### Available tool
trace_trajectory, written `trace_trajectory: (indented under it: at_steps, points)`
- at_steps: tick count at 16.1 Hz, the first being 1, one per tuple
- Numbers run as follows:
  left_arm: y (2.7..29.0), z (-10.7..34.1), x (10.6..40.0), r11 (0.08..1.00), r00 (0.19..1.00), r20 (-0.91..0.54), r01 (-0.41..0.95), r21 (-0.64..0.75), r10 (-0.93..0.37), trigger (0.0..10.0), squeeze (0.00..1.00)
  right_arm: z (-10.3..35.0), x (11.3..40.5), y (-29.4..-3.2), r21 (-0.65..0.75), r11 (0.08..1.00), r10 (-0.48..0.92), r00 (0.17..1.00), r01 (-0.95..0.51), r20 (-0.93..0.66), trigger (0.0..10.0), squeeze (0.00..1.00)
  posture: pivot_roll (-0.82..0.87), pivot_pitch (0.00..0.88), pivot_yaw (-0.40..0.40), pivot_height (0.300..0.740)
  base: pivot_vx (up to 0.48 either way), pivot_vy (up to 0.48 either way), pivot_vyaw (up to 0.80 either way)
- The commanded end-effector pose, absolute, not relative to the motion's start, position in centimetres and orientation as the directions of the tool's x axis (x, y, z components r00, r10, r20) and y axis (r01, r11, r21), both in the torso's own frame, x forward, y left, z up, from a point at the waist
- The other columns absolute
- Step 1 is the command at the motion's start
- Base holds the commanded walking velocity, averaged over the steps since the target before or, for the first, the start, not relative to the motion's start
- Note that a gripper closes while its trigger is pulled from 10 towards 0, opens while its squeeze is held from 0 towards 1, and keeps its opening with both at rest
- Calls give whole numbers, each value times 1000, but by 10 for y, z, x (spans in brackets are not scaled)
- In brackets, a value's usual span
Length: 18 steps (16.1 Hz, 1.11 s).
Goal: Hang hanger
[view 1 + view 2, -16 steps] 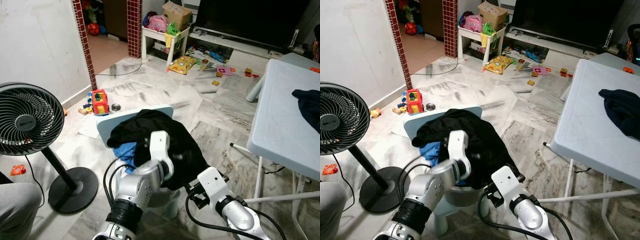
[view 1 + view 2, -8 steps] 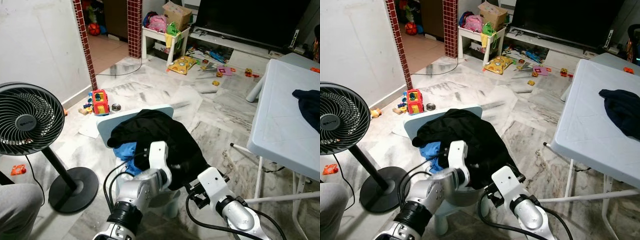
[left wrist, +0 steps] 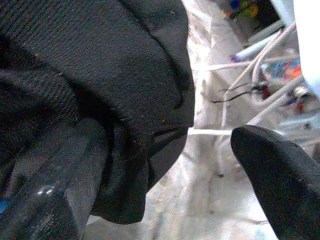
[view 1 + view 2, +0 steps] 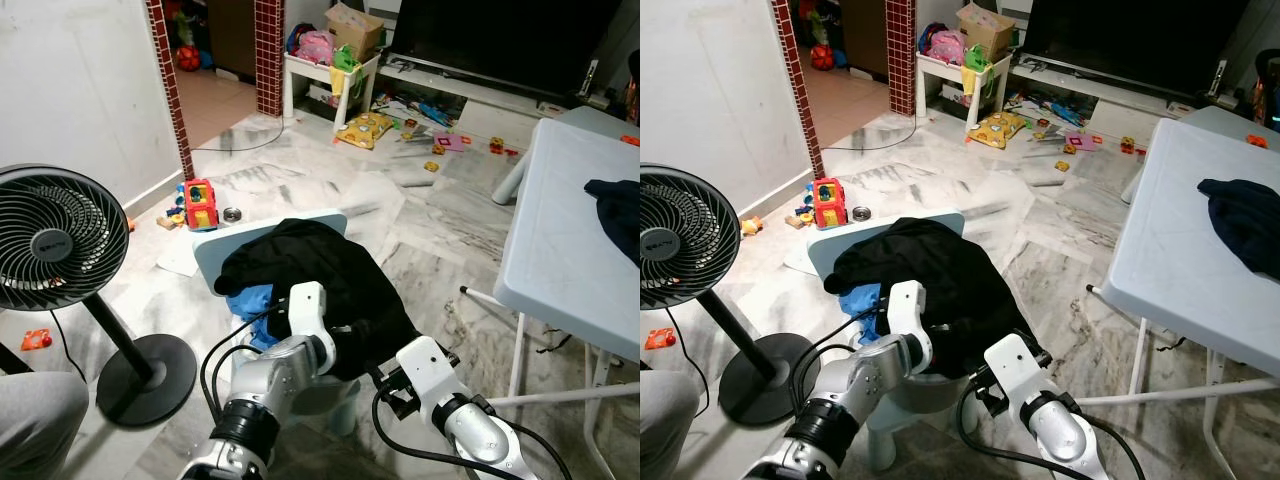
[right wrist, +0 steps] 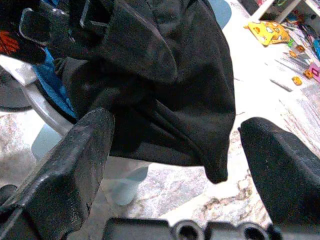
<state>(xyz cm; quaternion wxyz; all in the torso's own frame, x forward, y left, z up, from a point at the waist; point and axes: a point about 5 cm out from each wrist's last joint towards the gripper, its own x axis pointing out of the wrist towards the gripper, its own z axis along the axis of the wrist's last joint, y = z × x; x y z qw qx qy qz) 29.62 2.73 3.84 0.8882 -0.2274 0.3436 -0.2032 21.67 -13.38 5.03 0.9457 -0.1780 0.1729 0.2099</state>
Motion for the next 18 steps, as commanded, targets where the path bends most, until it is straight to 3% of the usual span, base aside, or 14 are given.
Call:
trace_trajectory:
  at_steps: [1,2,9,11,18]
  points:
    - [5,64,311,782,693,-442,291,-552,-570,4000,0,50,215,-137,-263,855,323,856,-446,-403,10000,0,32,0,-99,740,0,0,0]
    - [6,62,314,793,700,-449,285,-538,-556,0,0,50,213,-137,-261,856,322,856,-446,-405,10000,0,27,7,-96,740,0,0,0]
    - [13,69,329,804,707,-410,401,-439,-576,0,0,59,203,-150,-229,892,288,880,-391,-378,10000,0,13,3,-77,740,0,0,0]
    - [19,62,328,806,696,-432,385,-449,-573,0,0,59,205,-161,-250,897,253,889,-363,-382,10000,0,16,2,-74,740,0,0,0]
    - [30,57,330,830,728,-454,288,-478,-514,0,0,61,205,-157,-248,897,259,891,-365,-374,10000,0,22,11,-74,740,0,0,0]
